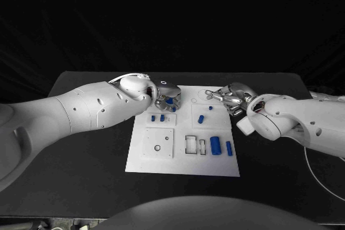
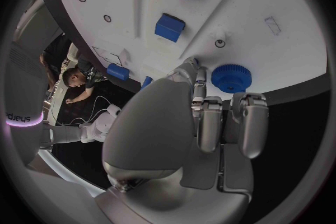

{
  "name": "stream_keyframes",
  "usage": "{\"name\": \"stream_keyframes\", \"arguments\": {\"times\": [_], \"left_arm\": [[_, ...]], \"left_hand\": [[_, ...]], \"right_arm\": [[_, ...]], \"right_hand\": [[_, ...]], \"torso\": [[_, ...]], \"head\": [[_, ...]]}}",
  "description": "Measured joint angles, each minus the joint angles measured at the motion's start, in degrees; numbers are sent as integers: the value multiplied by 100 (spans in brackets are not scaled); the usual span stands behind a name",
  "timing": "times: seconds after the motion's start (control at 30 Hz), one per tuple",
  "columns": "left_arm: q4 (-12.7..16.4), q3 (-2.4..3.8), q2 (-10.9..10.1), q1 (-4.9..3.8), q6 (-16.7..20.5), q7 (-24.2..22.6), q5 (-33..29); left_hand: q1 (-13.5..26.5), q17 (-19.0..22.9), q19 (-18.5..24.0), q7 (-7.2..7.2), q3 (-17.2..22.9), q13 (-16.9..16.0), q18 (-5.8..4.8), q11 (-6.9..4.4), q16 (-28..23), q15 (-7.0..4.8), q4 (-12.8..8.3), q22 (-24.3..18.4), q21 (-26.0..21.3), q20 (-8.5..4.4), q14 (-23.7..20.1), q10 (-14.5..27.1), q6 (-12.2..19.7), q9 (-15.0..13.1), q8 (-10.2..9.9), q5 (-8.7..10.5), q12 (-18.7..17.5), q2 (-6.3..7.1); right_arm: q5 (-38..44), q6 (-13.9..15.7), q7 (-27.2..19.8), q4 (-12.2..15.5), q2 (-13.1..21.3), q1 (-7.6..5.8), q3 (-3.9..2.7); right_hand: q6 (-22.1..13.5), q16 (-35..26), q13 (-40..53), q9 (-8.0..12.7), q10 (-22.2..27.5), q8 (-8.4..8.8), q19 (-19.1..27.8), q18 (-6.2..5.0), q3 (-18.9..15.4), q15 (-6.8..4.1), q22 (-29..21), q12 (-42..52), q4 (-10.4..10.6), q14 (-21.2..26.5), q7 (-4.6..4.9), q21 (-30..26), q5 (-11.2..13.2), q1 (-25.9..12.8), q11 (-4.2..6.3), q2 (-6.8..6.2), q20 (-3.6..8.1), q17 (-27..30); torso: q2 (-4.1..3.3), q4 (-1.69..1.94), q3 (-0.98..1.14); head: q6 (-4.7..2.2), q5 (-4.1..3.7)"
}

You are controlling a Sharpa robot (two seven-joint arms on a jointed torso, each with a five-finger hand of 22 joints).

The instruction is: Assemble the parts on the task board

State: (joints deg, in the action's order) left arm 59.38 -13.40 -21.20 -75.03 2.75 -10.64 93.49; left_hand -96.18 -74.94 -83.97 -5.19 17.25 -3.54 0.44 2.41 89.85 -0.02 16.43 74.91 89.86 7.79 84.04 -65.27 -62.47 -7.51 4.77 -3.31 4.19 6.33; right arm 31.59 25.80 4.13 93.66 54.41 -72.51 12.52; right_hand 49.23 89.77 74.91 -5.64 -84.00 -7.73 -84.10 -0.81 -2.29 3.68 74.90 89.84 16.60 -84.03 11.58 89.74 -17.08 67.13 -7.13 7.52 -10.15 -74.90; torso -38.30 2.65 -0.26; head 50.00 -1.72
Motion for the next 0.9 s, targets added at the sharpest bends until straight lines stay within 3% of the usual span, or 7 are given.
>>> {"name": "stream_keyframes", "arguments": {"times": [0.43,0.9], "left_arm": [[18,-4,-26,6,-24,-97,-1],[146,-7,-157,23,267,-252,36]], "left_hand": [[21,0,0,-45,79,-16,0,12,0,-21,-81,0,0,0,-21,-522,-451,-84,194,17,69,-21],[-10,1,0,-74,78,-1,0,14,0,-21,-81,0,0,0,-21,-579,-481,-100,196,38,69,-52]], "right_arm": [[0,-1,8,5,3,0,0],[0,0,16,-1,3,0,0]], "right_hand": [[0,0,0,0,0,0,0,0,0,0,4,0,0,0,0,0,0,0,0,0,0,-5],[0,0,0,1,0,0,0,0,0,0,3,0,0,0,0,0,0,0,0,0,0,-4]], "torso": [[-1,3,-1],[-1,5,-4]], "head": [[0,-5],[0,-19]]}}
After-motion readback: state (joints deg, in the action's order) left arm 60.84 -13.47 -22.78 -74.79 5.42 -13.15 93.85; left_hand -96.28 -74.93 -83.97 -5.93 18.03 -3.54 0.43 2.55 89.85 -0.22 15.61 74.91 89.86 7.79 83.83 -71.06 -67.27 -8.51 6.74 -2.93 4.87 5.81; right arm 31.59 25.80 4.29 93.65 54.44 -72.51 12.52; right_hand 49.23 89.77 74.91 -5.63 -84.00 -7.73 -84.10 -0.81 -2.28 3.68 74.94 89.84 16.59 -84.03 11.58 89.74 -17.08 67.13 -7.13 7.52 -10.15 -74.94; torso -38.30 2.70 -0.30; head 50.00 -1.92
